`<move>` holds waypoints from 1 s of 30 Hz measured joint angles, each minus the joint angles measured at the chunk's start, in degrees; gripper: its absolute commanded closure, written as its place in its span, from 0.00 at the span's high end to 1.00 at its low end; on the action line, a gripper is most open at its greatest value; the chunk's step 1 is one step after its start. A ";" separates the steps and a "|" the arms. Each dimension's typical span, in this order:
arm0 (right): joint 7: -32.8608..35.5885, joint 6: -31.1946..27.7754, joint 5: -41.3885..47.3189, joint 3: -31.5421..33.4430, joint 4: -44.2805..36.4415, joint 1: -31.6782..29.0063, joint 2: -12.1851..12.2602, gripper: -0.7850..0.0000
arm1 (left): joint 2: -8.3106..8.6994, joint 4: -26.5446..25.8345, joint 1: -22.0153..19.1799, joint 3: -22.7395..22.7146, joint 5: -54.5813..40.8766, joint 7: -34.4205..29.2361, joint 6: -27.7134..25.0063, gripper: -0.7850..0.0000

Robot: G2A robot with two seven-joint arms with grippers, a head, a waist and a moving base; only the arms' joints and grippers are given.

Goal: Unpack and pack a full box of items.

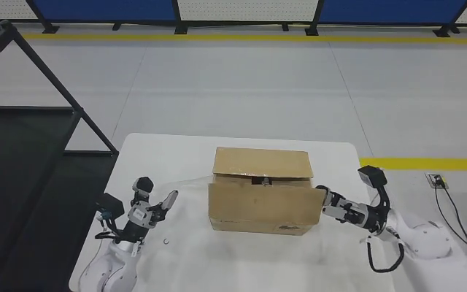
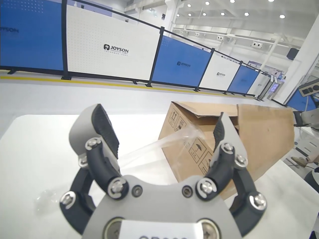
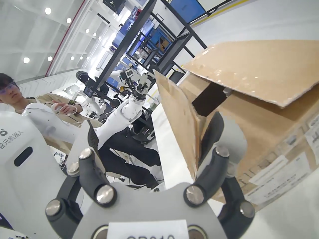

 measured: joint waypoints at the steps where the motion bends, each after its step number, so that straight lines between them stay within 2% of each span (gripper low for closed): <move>1: -0.20 -0.20 0.27 0.37 -1.45 -1.08 0.55 1.00 | 0.03 -0.31 0.01 0.30 0.39 -0.42 -0.58 1.00; 7: -2.34 -2.36 -0.17 1.22 -7.41 -6.51 3.56 1.00 | 0.29 -1.53 0.46 1.81 3.64 -1.65 -4.39 1.00; 13: -5.63 -5.64 -3.95 0.03 -9.44 -9.59 6.88 1.00 | 0.51 -1.88 1.00 2.80 5.90 -2.26 -6.63 1.00; 23: -12.17 -12.18 -11.68 -6.24 -7.82 -10.25 12.71 1.00 | 0.75 -0.97 0.43 5.36 9.05 -4.71 -9.43 1.00; 30: -12.02 -12.01 -1.21 -9.27 -3.86 -7.42 14.50 1.00 | 0.93 0.84 -0.29 6.76 12.73 -5.36 -9.37 1.00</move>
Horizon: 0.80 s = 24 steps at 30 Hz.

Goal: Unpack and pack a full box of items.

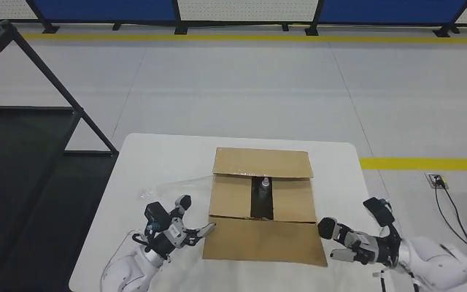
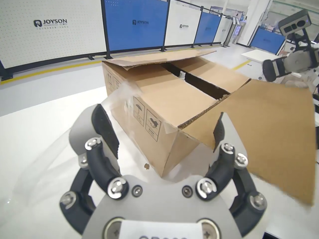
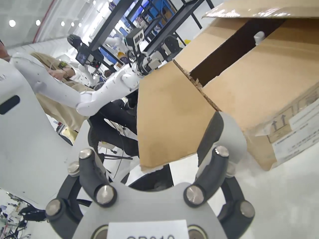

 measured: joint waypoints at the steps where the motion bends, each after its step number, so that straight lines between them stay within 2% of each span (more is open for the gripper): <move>1: 0.59 0.60 2.42 -0.41 0.84 0.60 0.14 1.00 | 0.01 0.38 -0.19 0.19 0.02 0.04 0.00 1.00; 5: 3.37 3.50 9.38 -1.04 4.27 3.12 0.22 1.00 | 0.02 1.40 -0.81 0.76 0.08 0.01 0.12 1.00; 8: 2.85 7.31 12.00 -1.72 7.35 5.61 -0.37 1.00 | 0.02 2.08 -1.27 1.17 -0.07 -0.03 0.31 1.00; 13: -3.57 15.42 6.60 -5.15 9.93 10.14 -2.28 1.00 | 0.06 2.90 -1.71 1.59 -0.02 0.16 0.73 1.00; 16: -6.13 17.86 4.43 -7.37 11.46 12.48 -3.49 1.00 | 0.07 3.05 -1.75 1.78 -0.09 0.58 1.20 1.00; 24: -10.25 19.79 0.81 -12.22 15.39 17.39 -6.52 1.00 | 0.12 3.12 -2.08 2.33 -0.07 1.24 1.85 1.00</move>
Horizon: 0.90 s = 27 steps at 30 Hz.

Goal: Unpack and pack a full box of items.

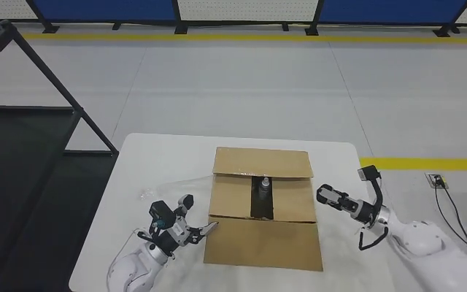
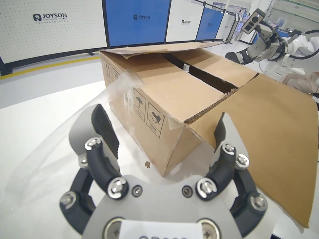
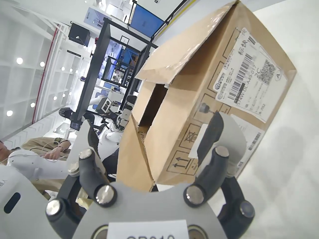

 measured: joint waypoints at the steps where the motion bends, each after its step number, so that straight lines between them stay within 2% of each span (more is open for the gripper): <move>1: -0.84 -0.12 -0.60 -0.71 0.17 0.42 -0.47 1.00 | 0.00 0.04 -0.09 0.07 -0.03 0.08 0.11 1.00; 16: -0.19 -1.53 -2.26 -4.68 2.07 4.04 -4.16 1.00 | 0.36 0.34 0.12 -0.36 0.05 1.07 0.58 1.00; 27: 1.44 -2.09 -4.08 -3.98 2.32 3.61 -5.03 1.00 | 0.83 0.40 1.10 -2.19 -0.35 1.90 0.65 1.00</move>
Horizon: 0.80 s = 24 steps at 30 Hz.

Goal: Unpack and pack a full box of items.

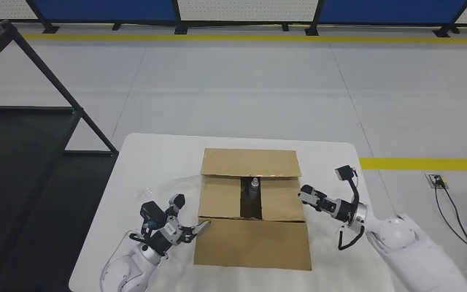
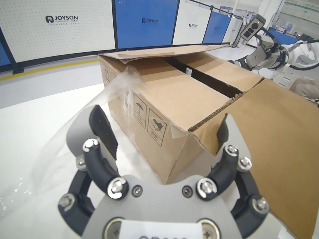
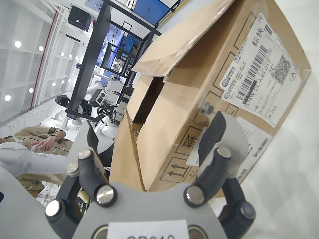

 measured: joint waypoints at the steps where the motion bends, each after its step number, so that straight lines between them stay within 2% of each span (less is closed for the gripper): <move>1: 0.33 -0.12 -0.28 0.27 -0.20 -0.26 0.02 1.00 | 0.06 -0.02 0.09 -0.24 -0.06 0.08 -0.01 1.00; 7: 1.90 -0.65 -1.54 1.85 -1.69 -1.83 0.27 1.00 | 0.35 -0.31 0.50 -1.40 -0.13 0.34 -0.03 1.00; 16: -2.76 -5.78 -1.17 9.15 -6.01 -6.91 1.56 1.00 | 0.67 -1.80 1.85 -1.86 0.43 0.70 -0.34 1.00; 21: 1.15 -9.26 -1.11 14.96 -10.73 -10.86 3.17 1.00 | 0.77 -1.81 2.27 -2.02 0.50 1.09 0.10 1.00; 24: 1.18 -9.27 -1.65 14.94 -10.72 -10.78 3.20 1.00 | 0.79 -2.05 2.68 -2.26 -0.17 1.41 0.92 1.00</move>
